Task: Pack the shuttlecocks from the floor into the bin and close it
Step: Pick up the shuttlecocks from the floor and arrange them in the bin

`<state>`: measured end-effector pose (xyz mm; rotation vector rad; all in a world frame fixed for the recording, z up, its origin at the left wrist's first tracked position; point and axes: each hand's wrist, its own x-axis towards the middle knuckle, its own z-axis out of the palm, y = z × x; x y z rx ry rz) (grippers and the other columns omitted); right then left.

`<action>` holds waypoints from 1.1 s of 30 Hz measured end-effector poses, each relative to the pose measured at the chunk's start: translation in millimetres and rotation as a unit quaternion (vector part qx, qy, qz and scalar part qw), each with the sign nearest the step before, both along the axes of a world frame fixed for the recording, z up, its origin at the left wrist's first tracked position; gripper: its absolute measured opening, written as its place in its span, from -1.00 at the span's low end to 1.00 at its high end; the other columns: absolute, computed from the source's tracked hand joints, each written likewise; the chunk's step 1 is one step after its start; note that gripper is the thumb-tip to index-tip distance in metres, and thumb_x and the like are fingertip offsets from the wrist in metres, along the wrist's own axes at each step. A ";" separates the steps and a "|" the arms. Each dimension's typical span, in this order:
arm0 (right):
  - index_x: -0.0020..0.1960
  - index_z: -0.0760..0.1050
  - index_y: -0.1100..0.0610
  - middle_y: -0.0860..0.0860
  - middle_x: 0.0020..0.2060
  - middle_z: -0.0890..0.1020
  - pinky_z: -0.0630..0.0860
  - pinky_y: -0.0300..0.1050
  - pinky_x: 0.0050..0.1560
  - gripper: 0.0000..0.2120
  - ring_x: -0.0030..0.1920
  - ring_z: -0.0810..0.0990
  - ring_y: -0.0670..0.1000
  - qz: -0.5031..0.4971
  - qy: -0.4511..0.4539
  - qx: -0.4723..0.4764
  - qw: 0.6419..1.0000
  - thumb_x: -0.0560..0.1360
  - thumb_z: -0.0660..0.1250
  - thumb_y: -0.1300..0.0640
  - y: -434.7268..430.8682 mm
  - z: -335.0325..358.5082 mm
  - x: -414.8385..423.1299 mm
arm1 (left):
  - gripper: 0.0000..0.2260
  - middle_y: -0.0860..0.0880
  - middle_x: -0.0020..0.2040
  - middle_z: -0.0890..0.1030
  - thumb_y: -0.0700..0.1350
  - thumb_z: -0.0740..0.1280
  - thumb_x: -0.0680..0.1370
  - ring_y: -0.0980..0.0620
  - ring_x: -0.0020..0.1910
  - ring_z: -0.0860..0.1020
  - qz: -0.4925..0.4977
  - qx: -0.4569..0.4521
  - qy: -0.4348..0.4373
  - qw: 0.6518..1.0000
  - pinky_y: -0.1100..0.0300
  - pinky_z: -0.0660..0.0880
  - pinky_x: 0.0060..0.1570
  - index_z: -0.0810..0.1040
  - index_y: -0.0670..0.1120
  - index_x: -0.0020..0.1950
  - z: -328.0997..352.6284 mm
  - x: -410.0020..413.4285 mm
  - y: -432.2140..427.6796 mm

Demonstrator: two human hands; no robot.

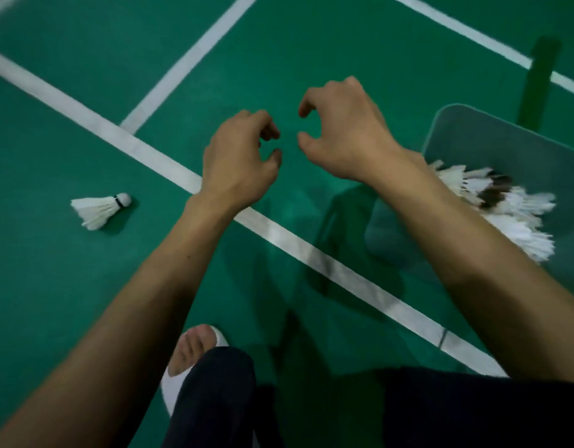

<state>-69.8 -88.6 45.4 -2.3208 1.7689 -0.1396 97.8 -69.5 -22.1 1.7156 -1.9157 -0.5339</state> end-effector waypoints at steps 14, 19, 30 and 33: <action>0.32 0.52 0.15 0.15 0.18 0.59 0.46 0.09 0.23 -0.59 0.28 0.46 0.21 0.170 -0.062 0.218 0.959 0.52 0.38 0.03 -5.3 -111.5 143.6 | -0.67 -0.26 0.31 0.46 -0.14 0.38 0.51 -0.32 0.31 0.39 0.310 0.285 -0.159 0.893 -0.23 0.44 0.27 0.48 -0.13 0.26 -88.6 196.7 34.4; 0.22 0.59 0.19 0.17 0.16 0.66 0.55 0.07 0.17 -0.63 0.19 0.60 0.20 0.048 -0.107 0.172 0.978 0.48 0.38 0.03 -16.1 -93.9 110.2 | -0.75 -0.06 -0.16 0.64 0.05 0.45 0.47 -0.11 -0.13 0.60 0.298 0.204 0.123 0.924 0.02 0.52 -0.08 0.63 -0.11 -0.03 -52.2 121.3 -0.6; -0.18 0.63 0.16 0.03 -0.33 0.72 0.44 -0.24 -0.46 -0.83 -0.49 0.59 -0.05 -0.292 -0.436 0.081 0.847 0.46 0.43 0.04 -0.2 65.0 -57.6 | -0.93 -0.13 -0.06 0.61 -0.14 0.36 0.60 0.04 -0.26 0.55 0.113 0.215 0.623 0.743 0.29 0.46 -0.32 0.57 -0.13 0.01 80.6 -104.1 -38.2; -0.20 0.56 0.16 0.00 -0.37 0.66 0.39 -0.24 -0.44 -0.83 -0.46 0.58 -0.10 -0.350 -0.496 0.027 0.794 0.42 0.53 0.13 27.2 85.6 -130.3 | -0.84 -0.09 -0.06 0.64 -0.14 0.42 0.57 0.06 -0.22 0.60 0.034 0.235 0.608 0.757 0.28 0.50 -0.31 0.54 -0.11 0.12 99.7 -177.7 -26.4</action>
